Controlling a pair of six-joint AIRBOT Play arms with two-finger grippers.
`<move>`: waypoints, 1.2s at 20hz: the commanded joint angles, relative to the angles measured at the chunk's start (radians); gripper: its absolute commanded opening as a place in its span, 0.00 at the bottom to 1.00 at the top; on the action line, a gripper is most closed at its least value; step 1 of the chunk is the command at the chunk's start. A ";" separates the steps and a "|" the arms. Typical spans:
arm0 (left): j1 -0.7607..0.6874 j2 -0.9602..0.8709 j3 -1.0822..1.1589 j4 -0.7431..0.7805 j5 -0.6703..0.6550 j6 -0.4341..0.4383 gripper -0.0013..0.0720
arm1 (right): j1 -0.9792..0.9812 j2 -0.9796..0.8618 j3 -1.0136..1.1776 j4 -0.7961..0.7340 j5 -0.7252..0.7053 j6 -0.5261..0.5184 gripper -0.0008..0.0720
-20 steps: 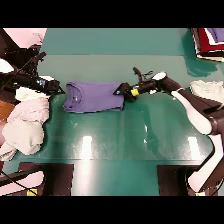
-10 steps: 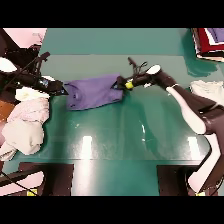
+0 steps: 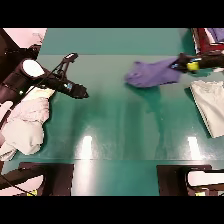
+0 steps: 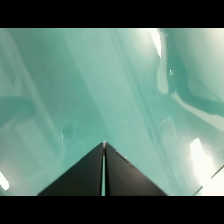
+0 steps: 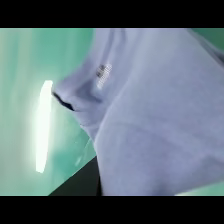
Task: Fold the shirts.
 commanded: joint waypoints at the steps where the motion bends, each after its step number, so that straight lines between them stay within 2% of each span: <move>1: -0.080 0.000 0.001 -0.002 0.079 -0.023 0.05 | -0.210 0.074 -0.005 -0.047 -0.013 0.013 0.03; 6: -0.130 0.000 0.001 -0.003 0.120 -0.051 0.05 | -0.364 0.036 0.064 -0.039 -0.065 0.012 0.03; 8: -0.133 0.000 0.001 -0.004 0.125 -0.076 0.05 | -0.381 0.006 0.140 -0.039 -0.067 0.011 0.03; 14: -0.133 0.000 0.001 -0.005 0.130 -0.076 0.05 | -0.399 -0.021 0.371 -0.043 -0.094 -0.011 0.03; 18: -0.133 0.000 0.001 -0.006 0.129 -0.076 0.05 | -0.400 -0.020 0.477 -0.053 -0.051 -0.039 0.03; 21: -0.133 0.000 0.001 -0.009 0.114 -0.076 0.05 | -0.421 0.006 0.437 -0.054 -0.016 -0.048 0.03; 24: -0.133 0.000 0.001 -0.010 0.087 -0.076 0.05 | -0.454 0.054 0.336 -0.154 0.029 -0.057 0.03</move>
